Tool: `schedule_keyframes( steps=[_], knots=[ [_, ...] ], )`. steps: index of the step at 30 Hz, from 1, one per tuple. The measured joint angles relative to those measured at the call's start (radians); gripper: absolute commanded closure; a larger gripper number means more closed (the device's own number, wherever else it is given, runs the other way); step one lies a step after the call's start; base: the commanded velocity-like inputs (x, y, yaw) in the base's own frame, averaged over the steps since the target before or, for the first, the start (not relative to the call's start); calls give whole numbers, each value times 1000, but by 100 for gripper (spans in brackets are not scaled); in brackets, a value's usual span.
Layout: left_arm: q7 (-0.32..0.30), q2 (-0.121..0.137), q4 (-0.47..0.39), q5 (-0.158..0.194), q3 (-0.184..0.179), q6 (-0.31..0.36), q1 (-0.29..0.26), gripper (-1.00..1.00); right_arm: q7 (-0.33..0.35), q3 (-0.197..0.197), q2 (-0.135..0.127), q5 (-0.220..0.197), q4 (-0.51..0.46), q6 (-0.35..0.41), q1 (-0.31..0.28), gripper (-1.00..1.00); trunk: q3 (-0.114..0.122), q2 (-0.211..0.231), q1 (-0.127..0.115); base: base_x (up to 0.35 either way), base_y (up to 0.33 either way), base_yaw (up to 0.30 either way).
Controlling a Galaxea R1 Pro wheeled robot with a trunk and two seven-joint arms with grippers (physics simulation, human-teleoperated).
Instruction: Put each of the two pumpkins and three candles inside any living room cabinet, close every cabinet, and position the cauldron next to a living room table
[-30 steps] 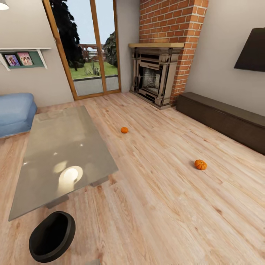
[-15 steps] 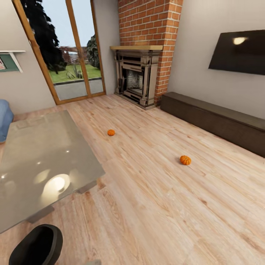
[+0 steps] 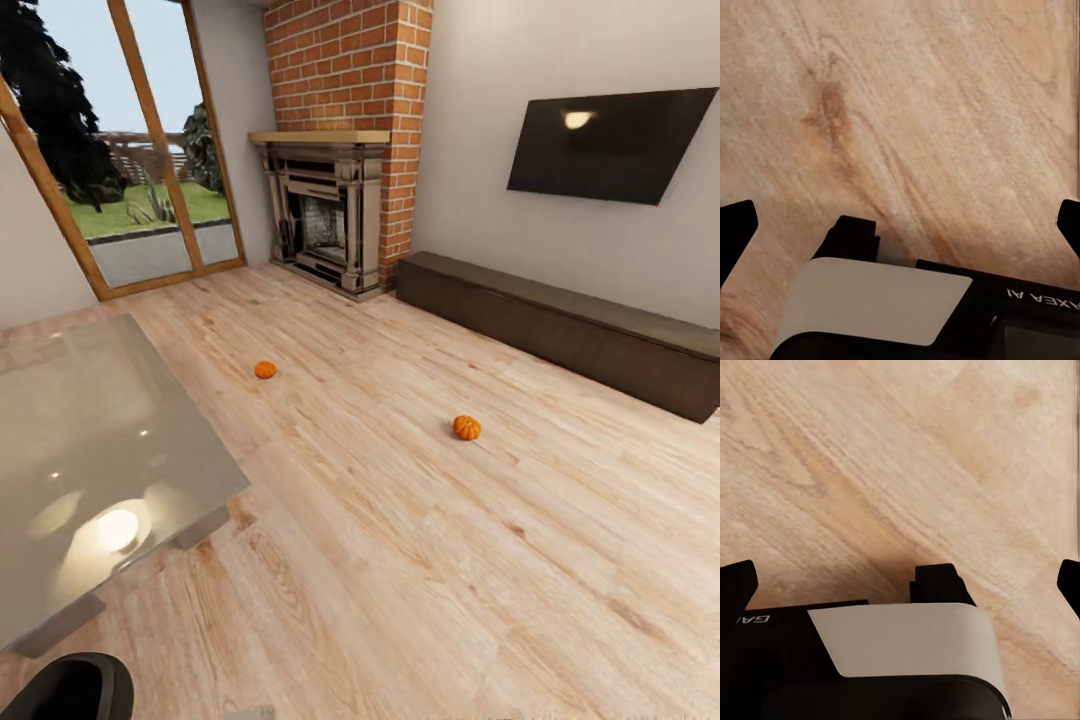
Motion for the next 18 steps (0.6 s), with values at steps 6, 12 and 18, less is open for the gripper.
schedule_keyframes(
  steps=[6, 12, 18],
  knots=[
    [0, 0, -1, 0, 0, 1, 0, -100, 0, -1, -2, 1, -5, 0, 0, -100, 7, 0, 0, 0, 0, -234],
    [0, -1, -2, 0, 0, 2, 0, -100, 0, -3, -1, 1, -6, 1, 0, -100, 14, 0, 0, 0, 0, -233],
    [0, 0, 0, 1, 0, 2, 0, -100, -1, -3, 0, -1, -6, 2, 0, -100, 21, 0, 0, 0, 0, -233]
  ],
)
